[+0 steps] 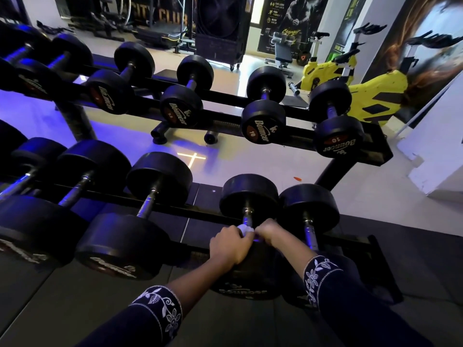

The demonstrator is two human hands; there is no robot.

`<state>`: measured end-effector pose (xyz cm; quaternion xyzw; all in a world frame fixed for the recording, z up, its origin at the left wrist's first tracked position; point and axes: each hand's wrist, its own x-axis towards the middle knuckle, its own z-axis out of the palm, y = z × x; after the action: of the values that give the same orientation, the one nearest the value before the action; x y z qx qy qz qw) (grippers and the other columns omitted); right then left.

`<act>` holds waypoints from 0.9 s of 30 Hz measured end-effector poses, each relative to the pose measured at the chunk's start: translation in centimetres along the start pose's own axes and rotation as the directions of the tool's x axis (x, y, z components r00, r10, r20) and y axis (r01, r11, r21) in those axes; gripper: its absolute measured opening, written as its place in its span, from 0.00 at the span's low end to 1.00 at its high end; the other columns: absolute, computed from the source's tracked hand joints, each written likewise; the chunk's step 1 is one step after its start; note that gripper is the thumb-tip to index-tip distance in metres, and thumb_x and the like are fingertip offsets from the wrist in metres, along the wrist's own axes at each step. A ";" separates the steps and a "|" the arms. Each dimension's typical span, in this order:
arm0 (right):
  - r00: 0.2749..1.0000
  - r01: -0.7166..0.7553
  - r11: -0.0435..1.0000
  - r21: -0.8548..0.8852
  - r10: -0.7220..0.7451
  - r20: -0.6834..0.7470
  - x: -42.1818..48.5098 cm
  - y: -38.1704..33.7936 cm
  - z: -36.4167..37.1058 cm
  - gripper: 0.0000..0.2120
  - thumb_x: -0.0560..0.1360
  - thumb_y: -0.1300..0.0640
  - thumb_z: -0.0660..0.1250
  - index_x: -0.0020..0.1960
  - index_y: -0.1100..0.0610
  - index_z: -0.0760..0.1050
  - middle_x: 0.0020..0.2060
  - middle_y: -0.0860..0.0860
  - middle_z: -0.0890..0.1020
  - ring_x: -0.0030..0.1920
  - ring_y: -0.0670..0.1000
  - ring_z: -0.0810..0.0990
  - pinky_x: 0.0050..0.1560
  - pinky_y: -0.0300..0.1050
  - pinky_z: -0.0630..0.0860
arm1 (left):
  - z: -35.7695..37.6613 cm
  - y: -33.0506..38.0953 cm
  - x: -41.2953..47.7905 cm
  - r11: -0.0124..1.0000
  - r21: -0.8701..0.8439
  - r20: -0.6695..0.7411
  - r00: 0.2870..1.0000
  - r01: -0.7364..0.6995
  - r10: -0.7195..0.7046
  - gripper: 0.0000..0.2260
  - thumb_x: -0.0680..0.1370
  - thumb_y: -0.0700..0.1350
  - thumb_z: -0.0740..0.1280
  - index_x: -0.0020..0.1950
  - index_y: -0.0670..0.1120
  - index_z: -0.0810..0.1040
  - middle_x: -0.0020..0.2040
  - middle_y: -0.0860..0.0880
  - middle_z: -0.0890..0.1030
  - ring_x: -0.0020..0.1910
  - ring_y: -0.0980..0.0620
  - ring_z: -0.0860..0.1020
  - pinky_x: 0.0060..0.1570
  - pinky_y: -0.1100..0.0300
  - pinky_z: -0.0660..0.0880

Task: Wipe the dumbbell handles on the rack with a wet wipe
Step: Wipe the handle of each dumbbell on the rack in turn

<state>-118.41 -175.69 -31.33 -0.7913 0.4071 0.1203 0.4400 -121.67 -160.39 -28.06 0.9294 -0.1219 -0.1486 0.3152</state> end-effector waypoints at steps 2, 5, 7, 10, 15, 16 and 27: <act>1.000 -0.003 0.994 0.106 0.005 -0.019 1.0 -0.6 0.1 0.14 0.62 0.60 0.77 0.44 0.64 0.77 0.38 0.55 0.80 0.37 0.52 0.80 0.35 0.42 0.78 | 0.0 -0.1 0.1 1.000 -0.001 0.000 1.000 0.018 -0.018 0.26 0.77 0.65 0.56 0.53 0.45 0.81 0.54 0.43 0.82 0.55 0.41 0.79 0.54 0.51 0.74; 0.999 0.016 0.971 0.239 -0.007 -0.037 2.8 -1.6 -0.2 0.25 0.58 0.60 0.80 0.50 0.67 0.76 0.45 0.57 0.82 0.44 0.53 0.82 0.41 0.44 0.81 | 0.1 -0.2 0.1 1.000 -0.011 -0.001 1.000 0.016 -0.016 0.25 0.76 0.65 0.58 0.51 0.46 0.81 0.52 0.44 0.82 0.54 0.42 0.79 0.53 0.51 0.75; 1.000 0.019 0.969 0.247 -0.016 -0.015 5.3 -1.0 0.2 0.27 0.56 0.57 0.81 0.50 0.65 0.76 0.44 0.56 0.82 0.43 0.52 0.82 0.39 0.44 0.82 | 0.0 -0.3 -0.1 1.000 -0.017 -0.005 1.000 0.007 -0.007 0.24 0.76 0.65 0.58 0.50 0.46 0.81 0.51 0.45 0.82 0.53 0.42 0.80 0.53 0.51 0.75; 1.000 -0.018 0.982 0.187 0.021 -0.012 2.3 -1.0 0.1 0.31 0.54 0.54 0.82 0.52 0.64 0.75 0.44 0.58 0.82 0.39 0.53 0.82 0.31 0.43 0.80 | 0.0 -0.4 -0.1 1.000 -0.014 -0.006 1.000 0.006 -0.006 0.24 0.77 0.64 0.57 0.52 0.46 0.81 0.52 0.43 0.82 0.53 0.41 0.79 0.53 0.51 0.75; 0.997 -0.054 0.998 0.030 0.053 0.051 -1.4 0.5 0.3 0.13 0.71 0.65 0.68 0.30 0.59 0.68 0.14 0.47 0.70 0.15 0.41 0.68 0.15 0.30 0.59 | -0.2 -0.2 -0.1 1.000 0.011 -0.007 1.000 -0.002 0.002 0.23 0.77 0.62 0.58 0.55 0.45 0.80 0.55 0.41 0.81 0.56 0.40 0.78 0.53 0.51 0.72; 0.993 -0.070 0.994 0.088 0.062 0.097 -0.3 0.5 0.2 0.14 0.68 0.64 0.72 0.31 0.60 0.68 0.16 0.49 0.73 0.17 0.42 0.70 0.16 0.31 0.62 | -0.2 -0.2 -0.1 1.000 0.007 -0.007 1.000 -0.003 0.003 0.23 0.77 0.62 0.58 0.54 0.45 0.81 0.54 0.42 0.81 0.56 0.40 0.78 0.53 0.51 0.72; 0.962 -0.092 0.842 0.532 -0.062 0.265 -0.6 0.0 -0.2 0.13 0.81 0.61 0.54 0.44 0.66 0.73 0.31 0.60 0.81 0.29 0.55 0.82 0.34 0.45 0.79 | -0.4 0.0 -0.1 0.999 -0.039 0.012 1.000 0.021 -0.021 0.23 0.75 0.63 0.59 0.51 0.46 0.81 0.53 0.43 0.81 0.55 0.40 0.79 0.55 0.50 0.74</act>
<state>-118.80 -175.52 -30.89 -0.6080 0.3665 0.1118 0.6953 -121.64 -160.14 -27.74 0.9233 -0.1110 -0.1599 0.3310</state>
